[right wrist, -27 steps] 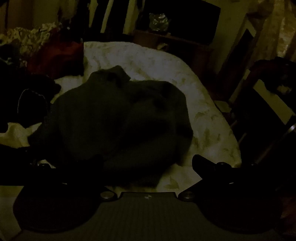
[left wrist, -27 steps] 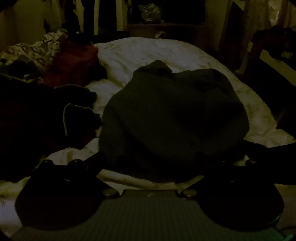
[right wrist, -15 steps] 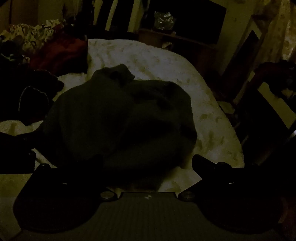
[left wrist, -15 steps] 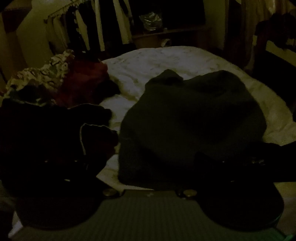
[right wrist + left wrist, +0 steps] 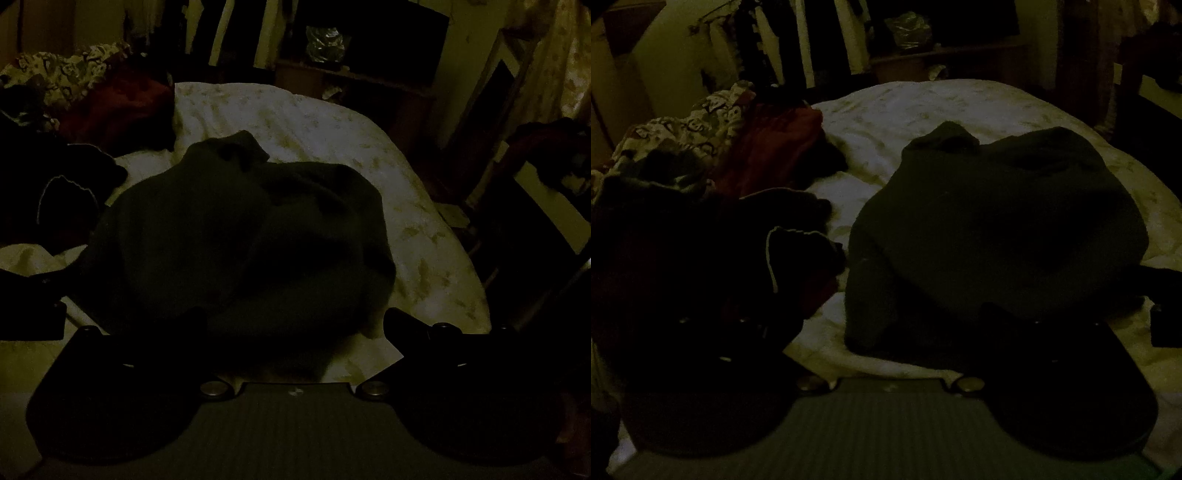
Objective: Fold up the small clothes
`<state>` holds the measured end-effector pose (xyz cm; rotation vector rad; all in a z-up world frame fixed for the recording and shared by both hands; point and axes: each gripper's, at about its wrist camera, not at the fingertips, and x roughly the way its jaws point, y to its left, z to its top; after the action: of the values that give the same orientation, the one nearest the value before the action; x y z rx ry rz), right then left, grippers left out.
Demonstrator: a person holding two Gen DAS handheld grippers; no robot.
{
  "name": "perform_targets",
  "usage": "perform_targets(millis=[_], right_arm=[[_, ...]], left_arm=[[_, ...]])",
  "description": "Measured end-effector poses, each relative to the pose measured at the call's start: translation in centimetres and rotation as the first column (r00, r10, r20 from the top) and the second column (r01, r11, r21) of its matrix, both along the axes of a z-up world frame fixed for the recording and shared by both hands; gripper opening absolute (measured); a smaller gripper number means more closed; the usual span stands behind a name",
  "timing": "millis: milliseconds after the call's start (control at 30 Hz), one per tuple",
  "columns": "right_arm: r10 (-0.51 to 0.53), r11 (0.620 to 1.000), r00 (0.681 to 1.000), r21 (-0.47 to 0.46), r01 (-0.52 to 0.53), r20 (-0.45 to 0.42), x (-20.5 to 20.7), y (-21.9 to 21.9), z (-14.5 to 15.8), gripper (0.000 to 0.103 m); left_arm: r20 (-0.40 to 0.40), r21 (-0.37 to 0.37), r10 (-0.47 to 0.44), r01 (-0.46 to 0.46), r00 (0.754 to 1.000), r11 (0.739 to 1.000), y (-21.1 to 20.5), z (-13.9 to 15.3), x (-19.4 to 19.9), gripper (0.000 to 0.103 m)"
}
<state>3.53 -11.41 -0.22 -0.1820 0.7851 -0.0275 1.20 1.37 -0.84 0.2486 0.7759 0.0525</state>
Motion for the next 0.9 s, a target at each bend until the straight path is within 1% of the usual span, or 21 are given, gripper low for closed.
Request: perform_targets(millis=[900], right_arm=[[0.015,1.000,1.000,0.003,-0.015,-0.006,-0.19,-0.20,-0.31,0.103]], left_arm=[[-0.013,0.010,0.006,-0.006,1.000,1.000,0.18,-0.44,0.23,0.103]])
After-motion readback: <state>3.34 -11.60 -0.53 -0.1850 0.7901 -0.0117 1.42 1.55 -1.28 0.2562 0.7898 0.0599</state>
